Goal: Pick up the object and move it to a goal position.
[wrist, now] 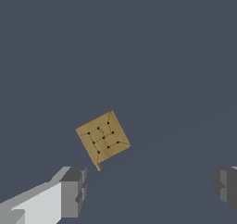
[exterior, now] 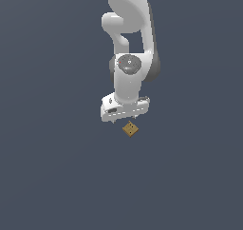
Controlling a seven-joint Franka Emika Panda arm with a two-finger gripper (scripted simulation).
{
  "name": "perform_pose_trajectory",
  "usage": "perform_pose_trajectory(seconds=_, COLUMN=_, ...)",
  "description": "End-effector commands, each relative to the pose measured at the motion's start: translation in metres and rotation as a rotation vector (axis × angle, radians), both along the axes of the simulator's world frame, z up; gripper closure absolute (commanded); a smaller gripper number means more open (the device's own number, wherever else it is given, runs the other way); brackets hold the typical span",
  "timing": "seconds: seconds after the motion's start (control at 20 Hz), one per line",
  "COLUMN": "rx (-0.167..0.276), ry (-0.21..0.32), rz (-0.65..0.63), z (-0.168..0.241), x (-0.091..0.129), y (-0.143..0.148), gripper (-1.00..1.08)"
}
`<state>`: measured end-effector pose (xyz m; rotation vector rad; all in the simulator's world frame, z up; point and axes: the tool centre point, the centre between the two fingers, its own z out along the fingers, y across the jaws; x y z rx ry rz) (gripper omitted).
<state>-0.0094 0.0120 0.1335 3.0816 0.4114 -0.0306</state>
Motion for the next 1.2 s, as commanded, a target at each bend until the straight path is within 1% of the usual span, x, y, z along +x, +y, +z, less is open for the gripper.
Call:
perform_pose_trajectory(seconds=0.0, rx=0.004, ry=0.0, rz=0.065, z=-0.01, x=-0.002, y=0.004, gripper=-0.92)
perform_pose_trajectory(seconds=0.35, rx=0.018, ry=-0.001, rz=0.273, z=-0.042, x=-0.01, y=0.018, gripper=-0.92)
perform_pose_trajectory(seconds=0.6, rx=0.028, ry=-0.003, rz=0.382, z=-0.059, x=-0.016, y=0.026, gripper=-0.92)
perform_pose_trajectory(seconds=0.9, rx=0.036, ry=-0.006, rz=0.46, z=-0.07, x=-0.02, y=0.032, gripper=-0.92)
perform_pose_trajectory(seconds=1.15, rx=0.038, ry=-0.007, rz=0.48, z=-0.073, x=-0.021, y=0.034, gripper=-0.92)
